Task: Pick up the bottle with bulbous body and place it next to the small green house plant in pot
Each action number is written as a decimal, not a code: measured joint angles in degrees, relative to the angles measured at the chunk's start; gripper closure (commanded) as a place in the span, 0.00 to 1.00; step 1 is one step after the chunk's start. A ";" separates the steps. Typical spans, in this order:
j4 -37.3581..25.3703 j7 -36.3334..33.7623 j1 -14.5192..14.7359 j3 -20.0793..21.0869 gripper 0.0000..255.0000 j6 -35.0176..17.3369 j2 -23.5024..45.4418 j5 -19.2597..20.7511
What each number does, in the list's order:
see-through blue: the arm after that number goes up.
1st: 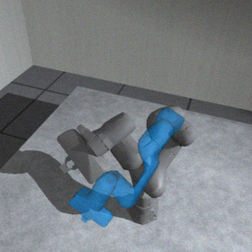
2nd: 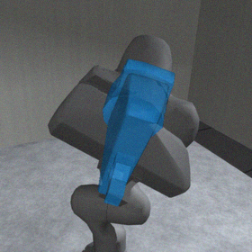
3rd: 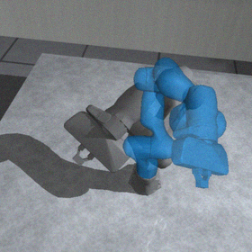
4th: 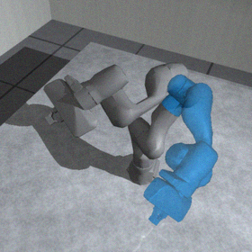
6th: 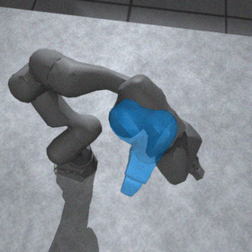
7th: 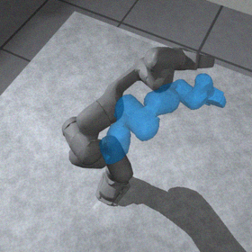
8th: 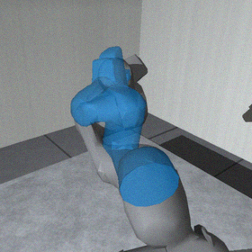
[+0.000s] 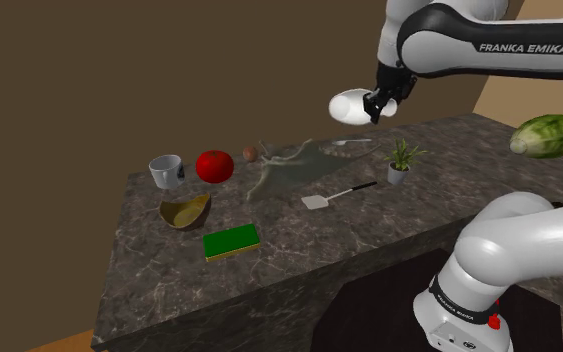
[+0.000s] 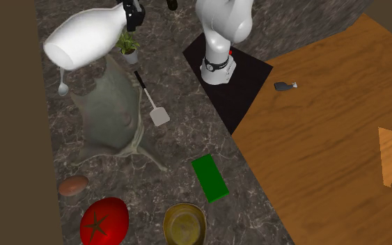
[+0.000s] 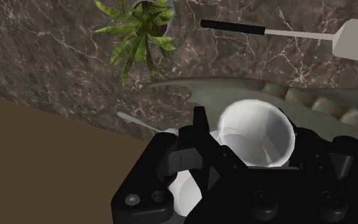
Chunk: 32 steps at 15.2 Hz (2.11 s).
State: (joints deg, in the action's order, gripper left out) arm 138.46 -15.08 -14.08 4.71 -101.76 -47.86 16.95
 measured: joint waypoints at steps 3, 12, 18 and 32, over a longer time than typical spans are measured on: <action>-0.62 3.83 -1.46 -4.13 1.00 -1.78 1.08 2.26; -3.81 14.86 -4.90 -16.32 1.00 -8.61 6.91 7.59; -9.37 21.97 -5.67 -24.20 1.00 -13.36 14.37 8.69; -27.61 42.15 -3.83 -42.87 1.00 -21.34 35.87 -1.31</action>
State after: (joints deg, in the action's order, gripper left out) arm 110.85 27.06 -17.91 -38.16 -123.09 -11.99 15.65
